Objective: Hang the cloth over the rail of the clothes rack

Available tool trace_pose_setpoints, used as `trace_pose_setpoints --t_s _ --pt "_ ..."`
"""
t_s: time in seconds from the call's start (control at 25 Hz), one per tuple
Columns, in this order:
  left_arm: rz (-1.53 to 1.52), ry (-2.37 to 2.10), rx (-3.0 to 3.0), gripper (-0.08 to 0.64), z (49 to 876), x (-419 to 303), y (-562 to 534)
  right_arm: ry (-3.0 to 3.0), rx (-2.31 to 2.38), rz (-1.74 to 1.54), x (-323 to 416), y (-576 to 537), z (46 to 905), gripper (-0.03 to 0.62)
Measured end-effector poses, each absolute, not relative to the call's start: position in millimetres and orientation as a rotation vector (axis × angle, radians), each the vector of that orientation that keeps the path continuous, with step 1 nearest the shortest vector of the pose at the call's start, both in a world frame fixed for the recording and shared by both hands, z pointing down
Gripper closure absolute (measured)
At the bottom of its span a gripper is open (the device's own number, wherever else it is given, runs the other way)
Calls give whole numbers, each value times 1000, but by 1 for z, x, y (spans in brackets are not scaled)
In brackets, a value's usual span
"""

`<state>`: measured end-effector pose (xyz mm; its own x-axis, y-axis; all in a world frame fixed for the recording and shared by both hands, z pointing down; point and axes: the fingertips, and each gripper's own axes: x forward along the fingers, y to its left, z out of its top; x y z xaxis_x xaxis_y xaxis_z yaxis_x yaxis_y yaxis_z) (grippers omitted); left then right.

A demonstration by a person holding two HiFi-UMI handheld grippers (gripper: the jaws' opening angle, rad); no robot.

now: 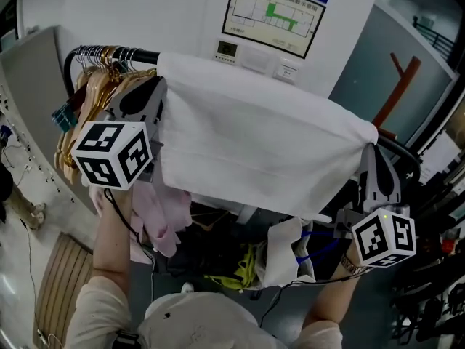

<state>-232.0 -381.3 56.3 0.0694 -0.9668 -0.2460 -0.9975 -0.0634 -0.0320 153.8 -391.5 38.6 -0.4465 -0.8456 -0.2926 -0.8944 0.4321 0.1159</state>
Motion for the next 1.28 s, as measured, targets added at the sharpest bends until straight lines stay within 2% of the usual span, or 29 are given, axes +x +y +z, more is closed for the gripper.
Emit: trace_pose_setpoints --t_s 0.12,0.24,0.44,0.64,0.76,0.88,1.12,1.28 --pt "212 2070 -2009 529 56 -242 -374 2431 -1576 371 162 -388 39 572" --pt "186 1992 -2128 523 59 -234 -378 2396 -1539 310 167 -388 40 572" --pt "158 1987 -2193 429 66 -233 -396 2436 -1483 345 151 -382 40 572" --pt "240 1930 -2321 420 65 -230 -407 2449 -1477 341 154 -383 39 572" --pt "287 1877 -2389 432 63 -225 -409 2456 -1503 356 154 -384 42 572" --pt "318 1866 -2353 534 54 -227 -397 2465 -1496 368 150 -383 40 572" --pt "191 1771 -2257 540 -1 -221 -397 2400 -1546 473 158 -387 1 572" --pt "99 1730 -2227 540 -18 -204 -406 2299 -1581 409 175 -389 -14 572"
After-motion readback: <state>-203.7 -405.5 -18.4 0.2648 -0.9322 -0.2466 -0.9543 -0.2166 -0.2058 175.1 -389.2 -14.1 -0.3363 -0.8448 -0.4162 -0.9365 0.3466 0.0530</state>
